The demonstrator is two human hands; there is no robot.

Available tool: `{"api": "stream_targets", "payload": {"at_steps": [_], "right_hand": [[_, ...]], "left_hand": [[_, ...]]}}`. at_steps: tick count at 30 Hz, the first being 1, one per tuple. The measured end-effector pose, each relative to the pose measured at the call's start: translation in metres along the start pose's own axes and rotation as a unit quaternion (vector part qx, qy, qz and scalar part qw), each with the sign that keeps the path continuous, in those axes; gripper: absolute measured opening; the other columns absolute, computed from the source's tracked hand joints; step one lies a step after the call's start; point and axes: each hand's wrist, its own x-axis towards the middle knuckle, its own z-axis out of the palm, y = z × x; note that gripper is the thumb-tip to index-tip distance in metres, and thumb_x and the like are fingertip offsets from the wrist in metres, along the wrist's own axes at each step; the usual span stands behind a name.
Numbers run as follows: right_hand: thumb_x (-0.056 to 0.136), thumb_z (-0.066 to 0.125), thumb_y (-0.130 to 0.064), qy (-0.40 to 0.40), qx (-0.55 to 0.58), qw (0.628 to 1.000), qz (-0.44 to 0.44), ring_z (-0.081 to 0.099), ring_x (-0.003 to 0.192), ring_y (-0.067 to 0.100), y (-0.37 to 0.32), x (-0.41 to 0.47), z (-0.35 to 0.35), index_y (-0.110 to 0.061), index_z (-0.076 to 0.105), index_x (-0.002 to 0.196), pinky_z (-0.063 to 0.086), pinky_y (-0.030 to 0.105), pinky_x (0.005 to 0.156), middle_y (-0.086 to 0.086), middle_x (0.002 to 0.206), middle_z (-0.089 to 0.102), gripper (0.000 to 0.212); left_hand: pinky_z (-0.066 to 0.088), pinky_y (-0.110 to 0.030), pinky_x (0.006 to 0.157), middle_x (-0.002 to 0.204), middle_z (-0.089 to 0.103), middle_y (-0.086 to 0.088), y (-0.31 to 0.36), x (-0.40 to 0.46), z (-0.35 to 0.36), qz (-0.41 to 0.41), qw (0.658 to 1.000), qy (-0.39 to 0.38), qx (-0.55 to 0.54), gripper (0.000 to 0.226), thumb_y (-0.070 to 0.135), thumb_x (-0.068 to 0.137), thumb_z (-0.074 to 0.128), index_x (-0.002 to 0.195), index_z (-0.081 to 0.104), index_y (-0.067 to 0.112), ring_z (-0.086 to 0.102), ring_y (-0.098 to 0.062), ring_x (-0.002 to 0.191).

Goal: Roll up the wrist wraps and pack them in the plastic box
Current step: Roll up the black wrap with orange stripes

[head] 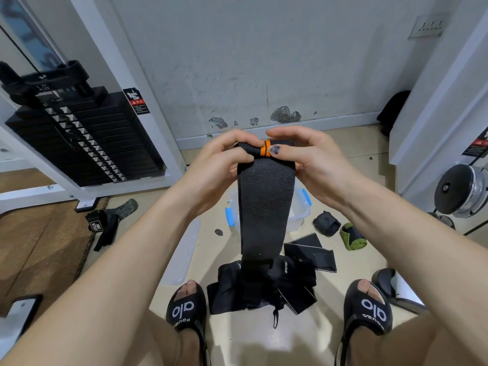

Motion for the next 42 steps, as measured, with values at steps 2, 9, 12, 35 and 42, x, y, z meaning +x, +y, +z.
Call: {"api": "stream_targets", "payload": {"at_steps": [2, 9, 12, 35, 42], "right_hand": [[0.090, 0.066, 0.009, 0.010, -0.009, 1.000, -0.008, 0.064, 0.079, 0.016, 0.001, 0.000, -0.001, -0.006, 0.070, 0.108, 0.050, 0.021, 0.065, 0.009, 0.094, 0.066, 0.024], [0.085, 0.072, 0.007, 0.019, -0.038, 0.999, -0.029, 0.064, 0.084, 0.020, 0.002, 0.000, -0.003, -0.006, 0.073, 0.101, 0.053, 0.028, 0.075, 0.004, 0.087, 0.068, 0.020], [0.076, 0.077, 0.000, 0.012, -0.042, 0.998, -0.033, 0.064, 0.089, 0.022, 0.003, -0.001, -0.003, -0.009, 0.075, 0.098, 0.052, 0.032, 0.080, 0.010, 0.095, 0.070, 0.024], [0.093, 0.066, 0.004, -0.017, -0.040, 0.999, -0.028, 0.069, 0.089, 0.015, 0.006, 0.000, -0.001, -0.007, 0.071, 0.109, 0.057, 0.026, 0.078, 0.008, 0.100, 0.070, 0.021], [0.085, 0.075, 0.004, 0.011, -0.135, 0.986, -0.101, 0.070, 0.093, 0.014, 0.007, -0.002, -0.004, -0.022, 0.077, 0.098, 0.058, 0.032, 0.090, -0.003, 0.097, 0.077, 0.029]], "left_hand": [[0.046, -0.027, 0.074, 0.098, 0.067, -0.011, 0.003, -0.001, 0.000, -0.007, 1.000, -0.016, -0.018, 0.016, 0.006, 0.090, 0.056, 0.088, 0.069, 0.014, 0.062, -0.021, 0.087], [0.051, -0.024, 0.077, 0.096, 0.061, -0.005, -0.006, 0.002, 0.001, -0.010, 0.999, 0.033, 0.021, 0.014, 0.015, 0.106, 0.055, 0.120, 0.055, 0.012, 0.062, -0.013, 0.080], [0.049, -0.020, 0.073, 0.091, 0.062, 0.004, -0.005, 0.000, -0.002, -0.025, 0.996, -0.024, 0.080, 0.012, 0.019, 0.109, 0.047, 0.113, 0.058, 0.016, 0.060, -0.007, 0.080], [0.048, -0.027, 0.084, 0.107, 0.059, -0.004, -0.006, -0.003, -0.006, 0.094, 0.984, -0.006, 0.150, 0.029, -0.003, 0.093, 0.059, 0.105, 0.061, 0.024, 0.057, -0.013, 0.096], [0.044, -0.033, 0.080, 0.100, 0.058, -0.004, -0.010, 0.005, 0.004, -0.027, 0.999, 0.002, 0.017, 0.021, 0.039, 0.091, 0.055, 0.103, 0.055, 0.022, 0.056, -0.017, 0.094]]}}
